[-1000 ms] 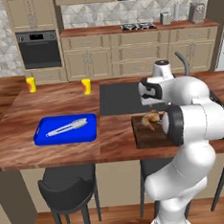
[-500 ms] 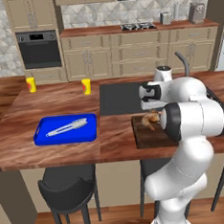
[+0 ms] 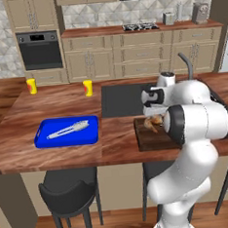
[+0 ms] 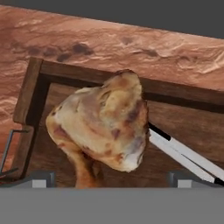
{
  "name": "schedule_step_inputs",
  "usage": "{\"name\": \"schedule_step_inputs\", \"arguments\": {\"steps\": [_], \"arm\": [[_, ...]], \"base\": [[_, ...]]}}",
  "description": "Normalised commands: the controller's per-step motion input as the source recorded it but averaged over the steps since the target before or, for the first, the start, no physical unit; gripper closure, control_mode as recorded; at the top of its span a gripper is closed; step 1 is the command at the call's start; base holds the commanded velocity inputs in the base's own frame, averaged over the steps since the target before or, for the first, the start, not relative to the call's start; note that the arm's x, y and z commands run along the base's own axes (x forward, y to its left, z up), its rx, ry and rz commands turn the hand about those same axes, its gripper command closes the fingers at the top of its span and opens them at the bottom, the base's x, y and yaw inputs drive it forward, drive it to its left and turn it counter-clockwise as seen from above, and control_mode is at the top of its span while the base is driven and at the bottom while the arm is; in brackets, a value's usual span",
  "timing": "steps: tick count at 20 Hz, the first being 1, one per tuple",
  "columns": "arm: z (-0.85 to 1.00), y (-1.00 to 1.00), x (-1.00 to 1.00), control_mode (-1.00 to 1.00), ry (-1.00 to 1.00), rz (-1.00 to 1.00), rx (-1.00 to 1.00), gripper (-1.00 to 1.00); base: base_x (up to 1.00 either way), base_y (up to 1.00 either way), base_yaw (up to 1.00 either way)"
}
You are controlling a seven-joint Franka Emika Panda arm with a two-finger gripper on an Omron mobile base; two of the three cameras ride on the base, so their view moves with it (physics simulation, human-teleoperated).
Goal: Gather the avocado and eggplant from the fridge and place them on a tray on the dining counter. Then gather the steak and chicken drumstick from the fridge and place them on the other tray.
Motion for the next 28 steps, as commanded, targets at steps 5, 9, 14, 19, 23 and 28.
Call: {"name": "schedule_step_inputs", "arguments": {"steps": [5,9,14,19,23,28], "arm": [[-0.03,0.15,-0.36,-1.00,0.00,0.05,0.00,-1.00],[0.21,0.06,-0.38,-1.00,-0.03,0.01,0.00,-1.00],[0.57,0.02,-0.42,-1.00,-0.07,0.00,-0.02,-1.00],[0.55,0.07,-0.58,-1.00,-0.05,0.00,-0.01,-1.00],[0.50,0.15,-0.69,-1.00,-0.02,0.00,0.00,-1.00],[0.53,0.20,-0.78,-1.00,-0.01,0.00,0.00,-1.00]], "base": [[0.00,0.00,0.00],[0.00,0.00,0.00],[0.00,0.00,0.00],[0.00,0.00,0.00],[0.00,0.00,0.00],[0.00,0.00,0.00]]}}
